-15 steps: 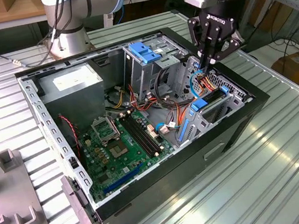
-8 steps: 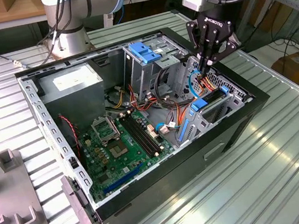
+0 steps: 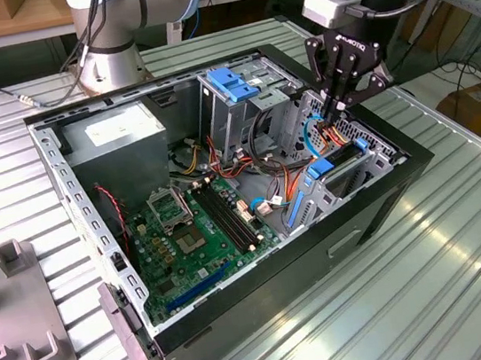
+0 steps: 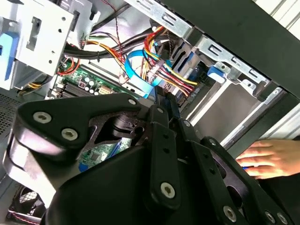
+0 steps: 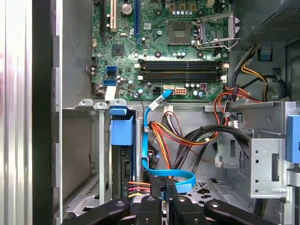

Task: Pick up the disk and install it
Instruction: 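Insert the second disk wire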

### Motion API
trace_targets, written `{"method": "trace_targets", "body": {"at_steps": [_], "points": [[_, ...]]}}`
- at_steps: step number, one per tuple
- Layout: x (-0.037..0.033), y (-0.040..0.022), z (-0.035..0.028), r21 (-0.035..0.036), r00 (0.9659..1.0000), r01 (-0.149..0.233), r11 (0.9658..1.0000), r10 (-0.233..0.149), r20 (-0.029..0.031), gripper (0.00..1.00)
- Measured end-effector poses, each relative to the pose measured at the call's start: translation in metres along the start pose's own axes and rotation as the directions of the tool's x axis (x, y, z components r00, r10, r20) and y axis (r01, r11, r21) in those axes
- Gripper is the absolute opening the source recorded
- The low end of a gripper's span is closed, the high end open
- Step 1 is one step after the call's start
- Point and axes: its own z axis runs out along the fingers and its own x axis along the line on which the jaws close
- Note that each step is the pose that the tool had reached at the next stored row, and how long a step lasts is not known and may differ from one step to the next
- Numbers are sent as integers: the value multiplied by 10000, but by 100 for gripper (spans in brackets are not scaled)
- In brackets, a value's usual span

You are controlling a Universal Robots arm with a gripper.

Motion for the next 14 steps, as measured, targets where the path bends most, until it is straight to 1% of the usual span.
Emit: {"method": "trace_targets", "body": {"at_steps": [1,2,5,6,14], "points": [[26,1,4,0,10000,0,10000,0,4,16],[74,3,14,0,10000,0,10000,0,8,16],[131,7,31,0,10000,1,10000,-1,8,16],[140,8,36,0,10000,0,10000,0,10,16],[141,8,48,1,10000,0,10000,0,8,16]]}}
